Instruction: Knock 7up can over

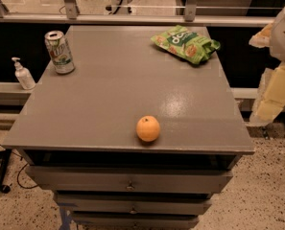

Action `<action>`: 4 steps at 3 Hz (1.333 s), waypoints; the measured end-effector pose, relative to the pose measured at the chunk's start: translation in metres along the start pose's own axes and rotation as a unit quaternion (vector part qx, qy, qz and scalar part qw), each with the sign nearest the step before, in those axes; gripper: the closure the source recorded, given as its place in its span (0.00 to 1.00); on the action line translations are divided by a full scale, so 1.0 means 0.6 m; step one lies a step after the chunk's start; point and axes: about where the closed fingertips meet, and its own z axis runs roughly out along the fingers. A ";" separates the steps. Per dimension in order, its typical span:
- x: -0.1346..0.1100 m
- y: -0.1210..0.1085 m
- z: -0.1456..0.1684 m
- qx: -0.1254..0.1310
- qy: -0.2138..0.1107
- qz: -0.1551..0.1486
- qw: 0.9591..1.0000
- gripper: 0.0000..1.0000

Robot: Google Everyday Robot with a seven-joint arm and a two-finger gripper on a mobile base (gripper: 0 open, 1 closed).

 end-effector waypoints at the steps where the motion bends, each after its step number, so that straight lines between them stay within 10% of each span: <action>1: 0.000 0.000 0.000 0.000 0.000 0.000 1.000 0.00; 3: -0.039 -0.008 0.023 -0.002 -0.058 -0.001 0.998 0.00; 4: -0.093 -0.010 0.073 -0.025 -0.130 0.011 0.991 0.00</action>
Offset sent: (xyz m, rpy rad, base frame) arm 0.0053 0.0107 -0.0038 0.0461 -0.0137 0.0339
